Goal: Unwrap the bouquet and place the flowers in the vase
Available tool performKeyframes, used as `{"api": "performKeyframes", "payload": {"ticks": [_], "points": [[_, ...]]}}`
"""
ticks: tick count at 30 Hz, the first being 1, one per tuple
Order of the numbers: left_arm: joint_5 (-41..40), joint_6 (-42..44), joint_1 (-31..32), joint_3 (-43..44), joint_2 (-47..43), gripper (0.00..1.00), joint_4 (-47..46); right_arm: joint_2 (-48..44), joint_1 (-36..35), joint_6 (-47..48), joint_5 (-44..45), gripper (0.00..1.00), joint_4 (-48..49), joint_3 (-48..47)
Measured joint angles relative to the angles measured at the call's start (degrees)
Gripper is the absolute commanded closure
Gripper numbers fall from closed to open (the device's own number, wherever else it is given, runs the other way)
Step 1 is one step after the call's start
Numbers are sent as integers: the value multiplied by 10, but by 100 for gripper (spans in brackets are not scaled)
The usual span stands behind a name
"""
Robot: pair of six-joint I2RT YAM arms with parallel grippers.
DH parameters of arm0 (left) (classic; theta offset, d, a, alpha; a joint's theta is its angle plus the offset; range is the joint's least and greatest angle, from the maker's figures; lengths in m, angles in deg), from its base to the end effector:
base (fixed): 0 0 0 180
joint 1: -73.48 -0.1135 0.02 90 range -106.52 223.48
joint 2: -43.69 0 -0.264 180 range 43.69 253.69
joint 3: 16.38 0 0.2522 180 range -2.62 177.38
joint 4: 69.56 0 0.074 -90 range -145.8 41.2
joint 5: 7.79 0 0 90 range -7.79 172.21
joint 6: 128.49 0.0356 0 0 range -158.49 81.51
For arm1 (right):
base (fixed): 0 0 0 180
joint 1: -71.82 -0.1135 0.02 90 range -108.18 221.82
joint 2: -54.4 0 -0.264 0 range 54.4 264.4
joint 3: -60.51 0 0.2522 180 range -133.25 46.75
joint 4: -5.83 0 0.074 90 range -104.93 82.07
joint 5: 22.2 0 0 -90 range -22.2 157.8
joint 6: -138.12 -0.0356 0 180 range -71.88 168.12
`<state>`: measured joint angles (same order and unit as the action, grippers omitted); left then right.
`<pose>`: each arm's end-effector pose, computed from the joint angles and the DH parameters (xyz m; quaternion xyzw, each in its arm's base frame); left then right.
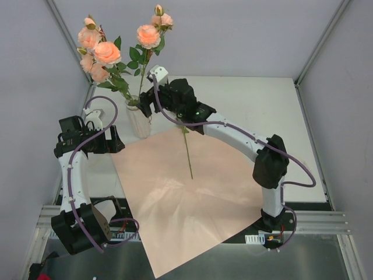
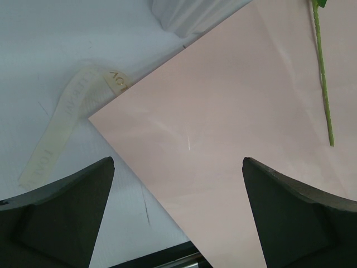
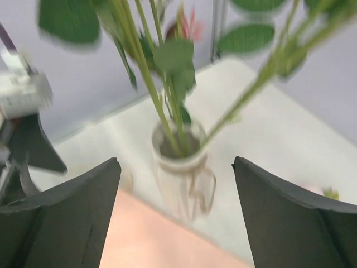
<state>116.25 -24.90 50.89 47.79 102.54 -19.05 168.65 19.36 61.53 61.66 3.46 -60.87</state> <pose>0.1992 0.0613 0.2894 0.0419 0.8900 -0.1441 0.4305 0.2941 0.3890 0.3946 -0.4007 0.5461 0.2798 0.6804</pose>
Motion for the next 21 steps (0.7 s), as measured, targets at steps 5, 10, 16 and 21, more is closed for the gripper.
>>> {"api": "performKeyframes", "payload": {"ticks": [5, 10, 16, 21], "points": [[0, 0, 0, 0, 0, 1, 0, -99, 5, 9, 50, 6, -87, 130], [0, 0, 0, 0, 0, 1, 0, -139, 27, -17, 119, 4, -179, 167], [0, 0, 0, 0, 0, 1, 0, -118, 69, -46, 132, 1, -261, 194], [0, 0, 0, 0, 0, 1, 0, -12, 102, -69, 142, 15, -333, 134]]}}
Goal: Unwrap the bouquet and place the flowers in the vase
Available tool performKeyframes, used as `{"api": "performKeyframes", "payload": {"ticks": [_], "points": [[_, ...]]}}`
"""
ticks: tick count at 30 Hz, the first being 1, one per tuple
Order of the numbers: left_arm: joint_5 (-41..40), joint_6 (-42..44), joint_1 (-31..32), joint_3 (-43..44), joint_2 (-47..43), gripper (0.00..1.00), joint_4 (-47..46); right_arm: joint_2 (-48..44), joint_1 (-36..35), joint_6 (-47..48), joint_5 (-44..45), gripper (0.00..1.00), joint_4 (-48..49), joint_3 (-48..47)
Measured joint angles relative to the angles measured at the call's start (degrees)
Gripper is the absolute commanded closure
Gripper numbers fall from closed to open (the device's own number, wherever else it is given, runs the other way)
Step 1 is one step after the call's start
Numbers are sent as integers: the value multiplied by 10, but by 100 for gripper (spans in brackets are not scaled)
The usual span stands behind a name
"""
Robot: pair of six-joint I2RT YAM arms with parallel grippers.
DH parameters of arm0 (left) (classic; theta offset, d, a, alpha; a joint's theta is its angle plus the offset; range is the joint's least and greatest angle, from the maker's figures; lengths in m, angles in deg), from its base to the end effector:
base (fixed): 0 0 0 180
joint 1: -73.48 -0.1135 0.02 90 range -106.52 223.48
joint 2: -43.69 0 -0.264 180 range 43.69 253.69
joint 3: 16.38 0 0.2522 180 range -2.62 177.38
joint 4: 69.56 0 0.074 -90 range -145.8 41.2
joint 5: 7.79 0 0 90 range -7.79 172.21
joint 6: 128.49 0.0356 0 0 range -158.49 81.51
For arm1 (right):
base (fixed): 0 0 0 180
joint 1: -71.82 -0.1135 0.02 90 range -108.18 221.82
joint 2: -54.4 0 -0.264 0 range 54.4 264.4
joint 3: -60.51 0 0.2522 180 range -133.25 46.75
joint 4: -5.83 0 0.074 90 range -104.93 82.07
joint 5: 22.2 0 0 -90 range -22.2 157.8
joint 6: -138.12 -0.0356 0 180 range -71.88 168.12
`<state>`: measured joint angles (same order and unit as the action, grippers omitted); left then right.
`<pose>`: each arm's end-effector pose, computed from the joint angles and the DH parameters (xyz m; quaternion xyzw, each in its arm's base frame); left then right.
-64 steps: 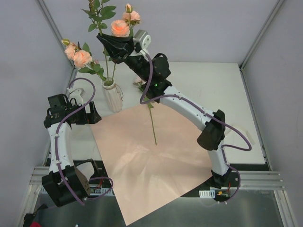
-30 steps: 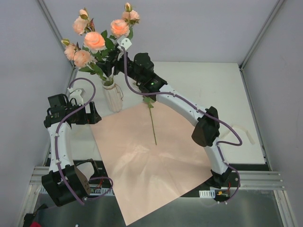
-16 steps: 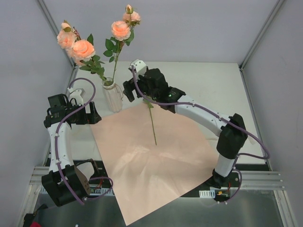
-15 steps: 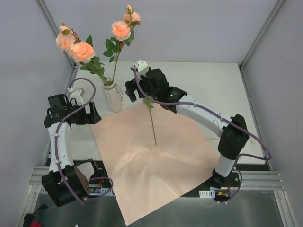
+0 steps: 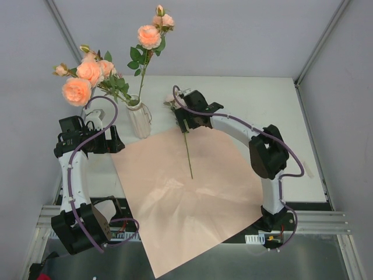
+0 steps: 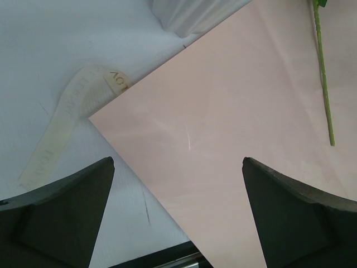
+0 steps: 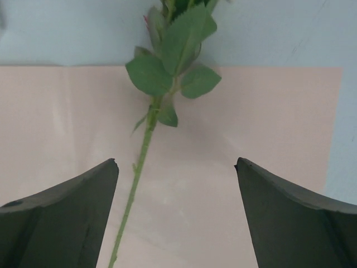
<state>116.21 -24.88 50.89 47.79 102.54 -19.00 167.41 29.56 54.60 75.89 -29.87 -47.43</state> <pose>0.1992 0.0613 0.2893 0.0418 0.8903 -0.1439 0.4301 0.3417 0.3037 0.2629 -0.3474 0.8382 0.0666 0.4151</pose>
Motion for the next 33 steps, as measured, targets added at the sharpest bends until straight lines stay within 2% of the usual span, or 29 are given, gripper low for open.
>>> {"api": "performKeyframes", "payload": {"ticks": [2, 4, 6, 21, 26, 32, 33], "points": [[0, 1, 0, 0, 0, 1, 0, 32, 6, -4, 3, 20, -19, -1], [0, 2, 0, 0, 0, 1, 0, 57, 6, -7, 2, 30, -33, -1], [0, 3, 0, 0, 0, 1, 0, 75, 6, -11, 0, 34, -44, -6], [0, 8, 0, 0, 0, 1, 6, 133, 7, -44, -37, 34, -14, -60], [0, 8, 0, 0, 1, 1, 6, 174, 7, -49, -34, 38, -20, -105], [0, 8, 0, 0, 1, 1, 7, 193, 8, -73, -23, 54, -30, -128], [0, 8, 0, 0, 1, 1, 7, 195, 8, -76, -21, 61, -33, -131]]}}
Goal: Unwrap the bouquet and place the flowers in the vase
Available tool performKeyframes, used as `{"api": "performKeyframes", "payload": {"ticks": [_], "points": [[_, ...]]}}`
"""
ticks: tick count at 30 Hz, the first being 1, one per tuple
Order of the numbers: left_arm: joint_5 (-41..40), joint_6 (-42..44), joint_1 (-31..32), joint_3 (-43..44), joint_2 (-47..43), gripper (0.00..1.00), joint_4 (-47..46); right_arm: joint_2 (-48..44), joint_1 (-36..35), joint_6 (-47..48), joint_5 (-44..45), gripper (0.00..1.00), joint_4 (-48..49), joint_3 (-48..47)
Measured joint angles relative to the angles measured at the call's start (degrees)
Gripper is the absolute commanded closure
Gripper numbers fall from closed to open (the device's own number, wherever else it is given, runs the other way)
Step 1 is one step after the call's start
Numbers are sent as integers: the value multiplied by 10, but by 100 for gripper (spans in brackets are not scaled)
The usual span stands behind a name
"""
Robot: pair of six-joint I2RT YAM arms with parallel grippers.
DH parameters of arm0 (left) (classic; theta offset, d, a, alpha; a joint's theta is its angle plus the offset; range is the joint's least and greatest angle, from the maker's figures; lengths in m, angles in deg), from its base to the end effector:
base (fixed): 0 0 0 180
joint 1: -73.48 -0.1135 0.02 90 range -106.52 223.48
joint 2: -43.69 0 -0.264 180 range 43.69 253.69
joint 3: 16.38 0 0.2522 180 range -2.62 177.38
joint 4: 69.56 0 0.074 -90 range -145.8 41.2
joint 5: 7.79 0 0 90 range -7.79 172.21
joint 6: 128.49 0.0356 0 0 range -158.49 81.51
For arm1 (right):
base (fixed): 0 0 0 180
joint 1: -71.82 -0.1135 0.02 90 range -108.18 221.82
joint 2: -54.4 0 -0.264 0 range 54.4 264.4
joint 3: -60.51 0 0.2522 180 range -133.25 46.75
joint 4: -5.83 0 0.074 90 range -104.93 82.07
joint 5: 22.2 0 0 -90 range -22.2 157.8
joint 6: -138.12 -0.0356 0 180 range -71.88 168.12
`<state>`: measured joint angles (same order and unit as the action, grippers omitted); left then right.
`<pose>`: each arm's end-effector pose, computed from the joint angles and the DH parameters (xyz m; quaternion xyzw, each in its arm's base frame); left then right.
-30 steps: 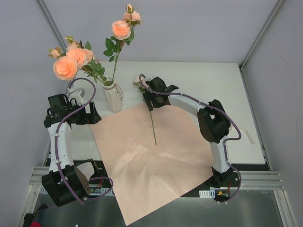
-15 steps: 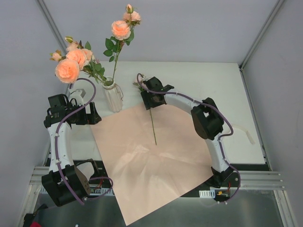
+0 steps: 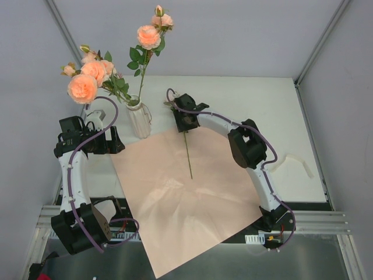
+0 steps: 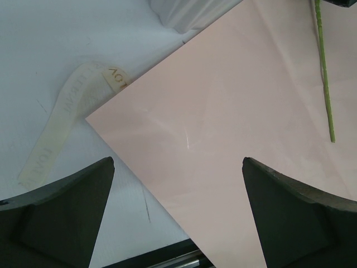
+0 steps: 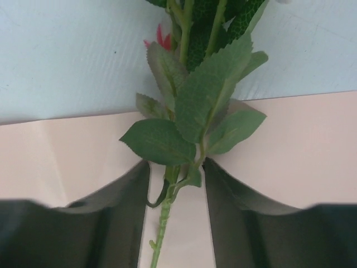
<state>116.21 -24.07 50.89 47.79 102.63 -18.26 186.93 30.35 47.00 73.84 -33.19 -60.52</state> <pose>0.1985 0.0610 0.2881 0.0459 0.8924 -0.1436 0.4253 0.3885 0.3383 0.1733 -0.3075 0.8884 0.0763 0.3323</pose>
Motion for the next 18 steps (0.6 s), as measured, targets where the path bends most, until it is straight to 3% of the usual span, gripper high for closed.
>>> {"api": "performKeyframes", "payload": {"ticks": [2, 5, 7, 14, 18], "points": [[0, 0, 0, 0, 0, 1, 0, 3, 0, -5, 3, 70, -2, -5], [0, 0, 0, 0, 0, 1, 0, 4, 2, -14, 10, 92, -2, -6], [0, 0, 0, 0, 0, 1, 2, 6, 2, -19, 13, 99, -5, -8], [0, 0, 0, 0, -5, 1, 10, 1, 3, -25, 18, 99, -2, -4], [0, 0, 0, 3, -7, 1, 15, -63, 4, -25, 20, 99, 26, 71]]}}
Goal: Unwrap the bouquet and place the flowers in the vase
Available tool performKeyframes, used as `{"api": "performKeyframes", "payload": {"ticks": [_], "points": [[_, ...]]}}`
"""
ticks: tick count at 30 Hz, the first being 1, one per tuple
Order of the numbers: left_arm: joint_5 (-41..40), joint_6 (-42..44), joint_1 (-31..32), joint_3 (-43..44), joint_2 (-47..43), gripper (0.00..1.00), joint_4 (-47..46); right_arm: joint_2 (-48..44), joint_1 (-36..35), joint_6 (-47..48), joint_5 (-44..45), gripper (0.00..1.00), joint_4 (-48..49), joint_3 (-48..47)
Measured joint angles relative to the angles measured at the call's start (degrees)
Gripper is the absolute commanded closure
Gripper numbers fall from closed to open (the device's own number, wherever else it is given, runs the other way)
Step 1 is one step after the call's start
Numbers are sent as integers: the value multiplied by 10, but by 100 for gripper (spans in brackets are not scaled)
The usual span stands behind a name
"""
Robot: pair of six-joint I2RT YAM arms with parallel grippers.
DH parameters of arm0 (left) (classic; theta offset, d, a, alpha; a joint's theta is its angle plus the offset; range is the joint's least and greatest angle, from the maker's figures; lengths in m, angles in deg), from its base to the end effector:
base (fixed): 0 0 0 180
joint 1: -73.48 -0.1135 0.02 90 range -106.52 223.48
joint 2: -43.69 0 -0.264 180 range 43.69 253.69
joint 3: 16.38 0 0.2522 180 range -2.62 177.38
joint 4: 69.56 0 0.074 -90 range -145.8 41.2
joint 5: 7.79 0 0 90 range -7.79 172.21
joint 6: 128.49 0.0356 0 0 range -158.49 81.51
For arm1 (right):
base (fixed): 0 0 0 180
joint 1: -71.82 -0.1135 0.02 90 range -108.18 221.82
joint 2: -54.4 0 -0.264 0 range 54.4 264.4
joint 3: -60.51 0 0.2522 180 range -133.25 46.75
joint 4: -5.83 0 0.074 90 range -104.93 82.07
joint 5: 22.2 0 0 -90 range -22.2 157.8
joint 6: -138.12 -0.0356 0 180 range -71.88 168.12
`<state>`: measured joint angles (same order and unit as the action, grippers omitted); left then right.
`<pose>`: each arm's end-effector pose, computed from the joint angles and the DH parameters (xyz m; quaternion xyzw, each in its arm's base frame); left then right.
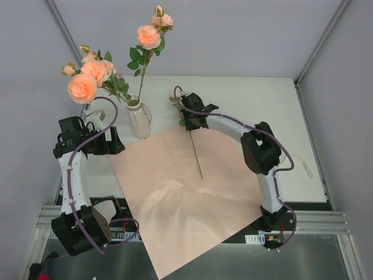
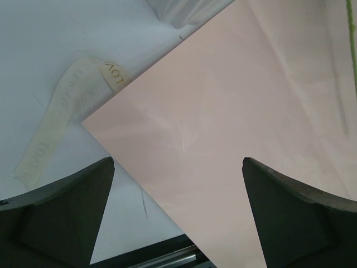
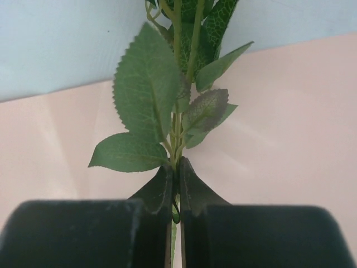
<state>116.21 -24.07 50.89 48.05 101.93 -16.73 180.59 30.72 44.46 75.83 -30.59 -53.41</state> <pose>0.1949 0.0595 0.2899 0.0444 0.8941 -0.1455 0.4212 0.3759 0.3213 0.1909 -0.2762 0.8920 0.0734 0.3503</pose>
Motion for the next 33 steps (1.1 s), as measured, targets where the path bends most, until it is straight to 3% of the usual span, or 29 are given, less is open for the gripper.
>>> {"api": "performKeyframes", "payload": {"ticks": [11, 18, 24, 29, 33], "points": [[0, 0, 0, 17, -8, 1, 9, -398, -11, -28, 22, 99, 114, 197], [1, -1, 0, 29, -10, 1, 9, -541, -79, -7, 95, 99, 222, 226], [1, -1, 0, 33, -13, 1, 9, -548, -116, 50, 70, 99, 370, 205], [1, -3, 0, 37, -13, 1, 10, -440, -115, 104, -22, 99, 433, 72], [1, -3, 0, 38, -13, 1, 11, -358, -116, 146, -101, 99, 512, 31]]}}
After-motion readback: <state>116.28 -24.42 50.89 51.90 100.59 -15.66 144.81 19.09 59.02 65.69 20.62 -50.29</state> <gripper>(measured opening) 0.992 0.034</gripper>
